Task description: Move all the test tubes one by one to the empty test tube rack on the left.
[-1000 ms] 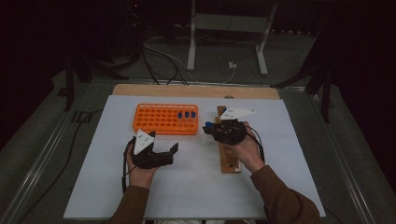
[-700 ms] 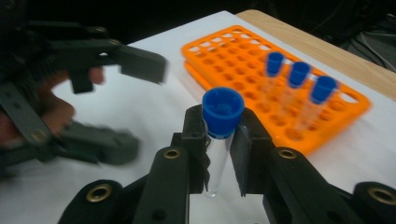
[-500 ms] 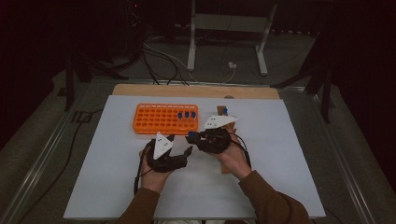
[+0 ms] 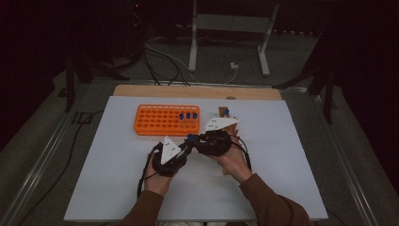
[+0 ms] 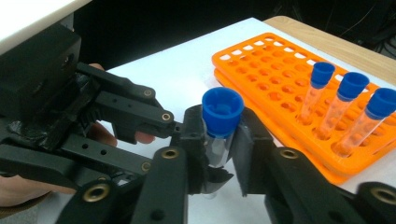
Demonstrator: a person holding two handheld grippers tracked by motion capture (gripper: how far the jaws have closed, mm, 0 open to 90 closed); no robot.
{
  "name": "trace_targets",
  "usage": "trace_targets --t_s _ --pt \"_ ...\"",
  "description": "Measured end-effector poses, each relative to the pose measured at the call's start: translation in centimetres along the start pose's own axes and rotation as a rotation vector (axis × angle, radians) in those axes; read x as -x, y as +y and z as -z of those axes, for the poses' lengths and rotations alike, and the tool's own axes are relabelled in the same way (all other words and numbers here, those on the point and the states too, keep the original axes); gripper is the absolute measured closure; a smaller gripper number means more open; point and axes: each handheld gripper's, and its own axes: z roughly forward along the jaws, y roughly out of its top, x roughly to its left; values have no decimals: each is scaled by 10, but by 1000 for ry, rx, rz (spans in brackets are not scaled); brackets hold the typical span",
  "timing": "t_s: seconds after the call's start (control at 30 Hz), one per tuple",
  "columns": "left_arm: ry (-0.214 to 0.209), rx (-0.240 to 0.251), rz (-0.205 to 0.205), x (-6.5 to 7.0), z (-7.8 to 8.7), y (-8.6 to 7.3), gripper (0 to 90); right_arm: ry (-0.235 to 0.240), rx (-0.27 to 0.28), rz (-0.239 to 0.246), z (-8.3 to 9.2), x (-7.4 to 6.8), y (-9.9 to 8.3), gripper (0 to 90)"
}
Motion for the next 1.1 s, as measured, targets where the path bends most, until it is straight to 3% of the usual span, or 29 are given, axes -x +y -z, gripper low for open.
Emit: trace_targets --t_s 0.3,0.5,0.87,1.1 --pt "21 2 40 -6 1 -2 783 -7 75 -29 15 10 1 389" --pt "26 3 50 -7 1 -3 783 -78 99 -42 26 16 1 156" --pt "37 15 68 -12 6 -1 783 -155 124 -104 51 38 -13 32" --pt "62 42 74 -20 16 6 783 -203 122 -98 68 46 -23 20"
